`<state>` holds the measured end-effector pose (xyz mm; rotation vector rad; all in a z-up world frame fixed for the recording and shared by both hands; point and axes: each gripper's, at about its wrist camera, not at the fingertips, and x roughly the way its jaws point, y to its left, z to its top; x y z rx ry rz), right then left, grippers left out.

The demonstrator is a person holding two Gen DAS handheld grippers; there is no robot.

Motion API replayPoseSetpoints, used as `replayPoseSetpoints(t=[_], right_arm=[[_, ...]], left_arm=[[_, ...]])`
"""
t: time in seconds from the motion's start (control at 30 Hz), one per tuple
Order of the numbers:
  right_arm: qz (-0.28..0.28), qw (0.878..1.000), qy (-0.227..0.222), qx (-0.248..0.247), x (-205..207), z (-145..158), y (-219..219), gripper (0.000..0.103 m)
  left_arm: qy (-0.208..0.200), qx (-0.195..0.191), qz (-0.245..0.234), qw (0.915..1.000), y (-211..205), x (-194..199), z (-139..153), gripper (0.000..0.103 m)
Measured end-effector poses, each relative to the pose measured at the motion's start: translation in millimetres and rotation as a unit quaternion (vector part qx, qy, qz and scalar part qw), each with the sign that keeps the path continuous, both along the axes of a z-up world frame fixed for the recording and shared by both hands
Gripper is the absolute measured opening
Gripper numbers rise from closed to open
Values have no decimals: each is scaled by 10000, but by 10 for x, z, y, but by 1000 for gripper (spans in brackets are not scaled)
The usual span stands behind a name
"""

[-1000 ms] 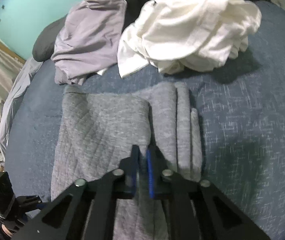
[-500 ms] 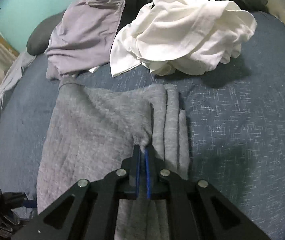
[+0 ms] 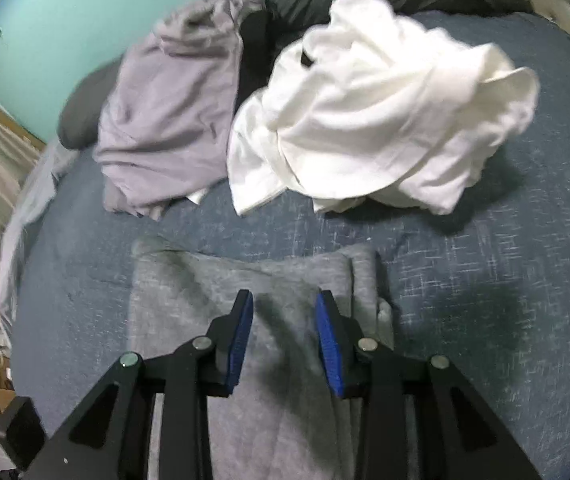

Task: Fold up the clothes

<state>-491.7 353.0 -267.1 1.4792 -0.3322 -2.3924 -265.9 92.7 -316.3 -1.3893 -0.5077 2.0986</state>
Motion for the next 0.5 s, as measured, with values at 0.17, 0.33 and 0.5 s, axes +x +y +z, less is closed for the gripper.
replayPoseSetpoints(t=[0.17,0.33,0.5], right_arm=[[3,9997,124,223,-9,-55,-56,11],[-411,9962,689,349,73,95,57,3],[-501,9965,378,561,-11,-87,86,3]], left_arm=[[4,42,-3,10000,-22,14,1,51],[21,67,9,10000,-27,37,5,51],[11,40,26,10000,-50,58,27,51]])
